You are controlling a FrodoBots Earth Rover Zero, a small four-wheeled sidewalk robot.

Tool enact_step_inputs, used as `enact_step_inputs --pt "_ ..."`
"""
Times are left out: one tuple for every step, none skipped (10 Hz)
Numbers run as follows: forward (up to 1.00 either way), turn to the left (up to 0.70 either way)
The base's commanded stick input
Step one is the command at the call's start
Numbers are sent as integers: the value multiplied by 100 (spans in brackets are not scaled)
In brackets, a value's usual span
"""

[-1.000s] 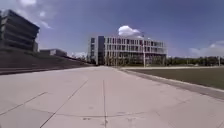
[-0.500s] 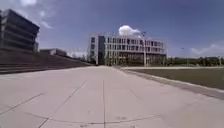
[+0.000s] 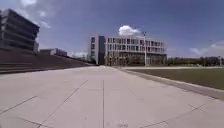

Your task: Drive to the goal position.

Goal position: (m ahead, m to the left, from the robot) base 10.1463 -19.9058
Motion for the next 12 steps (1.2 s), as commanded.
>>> enact_step_inputs --pt "30 1" --pt "30 1" --pt "30 1" --pt "30 1" --pt "30 1" --pt "30 1" --pt "30 1" --pt "30 1" --pt "30 1" --pt "30 1" --pt "30 1" --pt "30 1"
